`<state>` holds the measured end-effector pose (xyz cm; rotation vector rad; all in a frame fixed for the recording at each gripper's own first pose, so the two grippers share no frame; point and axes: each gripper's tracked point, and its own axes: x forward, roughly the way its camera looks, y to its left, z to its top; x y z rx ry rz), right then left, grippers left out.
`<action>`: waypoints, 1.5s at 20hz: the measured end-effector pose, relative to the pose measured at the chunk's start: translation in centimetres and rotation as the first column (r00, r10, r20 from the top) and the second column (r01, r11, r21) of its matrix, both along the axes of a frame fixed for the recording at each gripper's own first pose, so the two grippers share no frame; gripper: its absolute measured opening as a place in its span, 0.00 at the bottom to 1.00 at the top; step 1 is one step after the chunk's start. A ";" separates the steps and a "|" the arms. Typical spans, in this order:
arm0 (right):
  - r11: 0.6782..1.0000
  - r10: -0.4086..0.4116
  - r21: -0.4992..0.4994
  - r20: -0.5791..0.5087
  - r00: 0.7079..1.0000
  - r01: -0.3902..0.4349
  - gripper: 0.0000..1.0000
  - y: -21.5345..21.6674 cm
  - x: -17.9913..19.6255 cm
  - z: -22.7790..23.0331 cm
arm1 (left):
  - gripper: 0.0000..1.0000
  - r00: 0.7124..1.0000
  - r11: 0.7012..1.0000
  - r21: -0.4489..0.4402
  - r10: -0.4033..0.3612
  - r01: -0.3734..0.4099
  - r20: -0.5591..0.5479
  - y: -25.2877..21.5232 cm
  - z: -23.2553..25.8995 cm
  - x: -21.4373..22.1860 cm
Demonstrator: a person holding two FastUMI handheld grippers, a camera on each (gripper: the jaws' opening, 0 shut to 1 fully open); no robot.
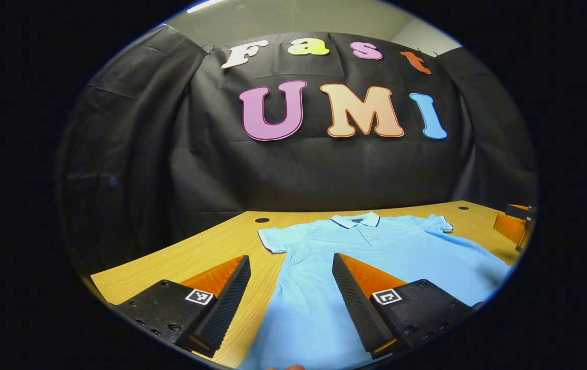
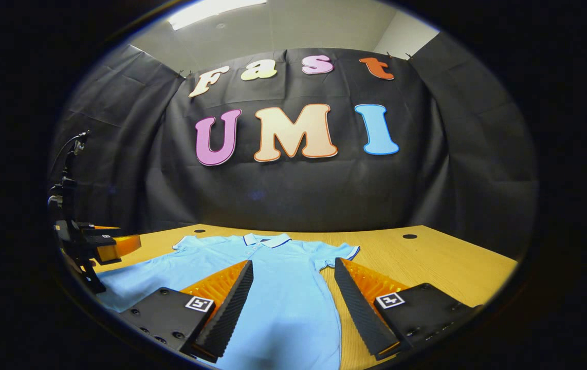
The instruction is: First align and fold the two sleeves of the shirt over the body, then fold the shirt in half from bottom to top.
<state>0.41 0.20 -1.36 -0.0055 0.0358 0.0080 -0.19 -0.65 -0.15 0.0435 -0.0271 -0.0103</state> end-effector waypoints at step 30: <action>0.995 -0.029 0.085 -0.318 0.948 0.059 0.98 -7.7 9.9 1.6 | 0.95 1.000 1.000 -0.004 0.021 -0.021 0.017 0.2 -0.1 0.1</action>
